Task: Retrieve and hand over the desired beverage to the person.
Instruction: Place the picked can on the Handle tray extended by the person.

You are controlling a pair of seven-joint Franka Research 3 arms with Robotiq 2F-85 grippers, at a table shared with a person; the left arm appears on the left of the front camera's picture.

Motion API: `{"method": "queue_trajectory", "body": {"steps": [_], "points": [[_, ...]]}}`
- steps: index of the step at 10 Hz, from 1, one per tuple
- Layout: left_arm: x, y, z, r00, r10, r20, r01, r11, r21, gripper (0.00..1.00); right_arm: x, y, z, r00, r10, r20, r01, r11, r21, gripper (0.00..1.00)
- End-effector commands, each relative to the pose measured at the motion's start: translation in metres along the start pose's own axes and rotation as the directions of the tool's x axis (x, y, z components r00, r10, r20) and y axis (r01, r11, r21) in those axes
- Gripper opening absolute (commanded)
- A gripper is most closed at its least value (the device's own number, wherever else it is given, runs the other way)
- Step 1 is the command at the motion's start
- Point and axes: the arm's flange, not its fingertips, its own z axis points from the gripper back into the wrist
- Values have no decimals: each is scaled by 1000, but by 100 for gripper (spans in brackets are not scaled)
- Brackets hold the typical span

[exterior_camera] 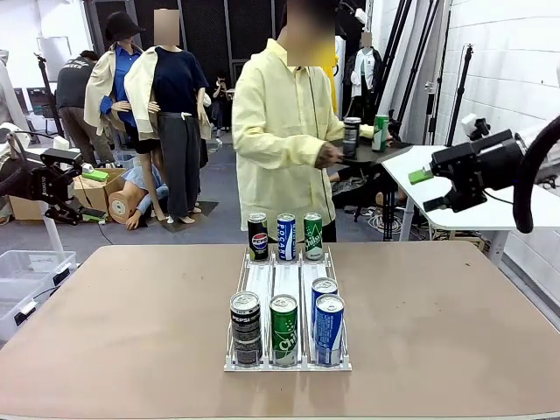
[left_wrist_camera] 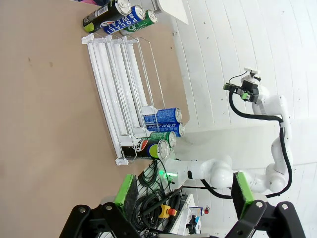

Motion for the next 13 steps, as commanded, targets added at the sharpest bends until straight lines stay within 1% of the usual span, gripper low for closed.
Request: {"method": "queue_trajectory", "body": {"steps": [1, 2, 3, 5, 7, 8, 9, 11, 12, 13], "points": [[0, -2, 1, 1000, -2, 1, 2, 1000, 0, 100, -20, -11, 2, 999, 20, 31, -21, 999, 33, 100], [0, -2, 1, 1000, -2, 1, 2, 1000, 0, 100, -28, -16, 6, 998, 58, -16, -57, 997, 49, 100], [0, -2, 1, 1000, -2, 1, 2, 1000, 0, 100, -29, -26, 11, 996, 69, -65, -65, 996, 56, 100], [0, -2, 1, 1000, -2, 1, 2, 1000, 0, 100, -27, -40, 23, 995, 85, -58, -82, 995, 53, 100], [0, 0, 0, 1000, 0, 0, 0, 1000, 0, 100, -28, -45, 28, 988, 142, -66, -139, 989, 54, 100], [-4, -2, 4, 1000, -14, 10, 14, 1000, -1, 100, -28, -46, 28, 988, 144, -63, -141, 989, 55, 100], [-12, -4, 12, 999, -38, -2, 38, 999, -1, 100, -28, -47, 30, 989, 136, -57, -133, 990, 54, 100], [-21, -10, 33, 997, -71, 24, 73, 996, -50, 100, -27, -47, 34, 990, 134, -42, -131, 990, 53, 100], [-28, -15, 41, 995, -104, -2, 103, 992, -78, 100, -26, -47, 36, 990, 133, -42, -131, 990, 50, 100], [-34, -15, 40, 993, -118, -30, 116, 991, -73, 100, -22, -46, 37, 990, 138, -40, -135, 989, 58, 100]]}}
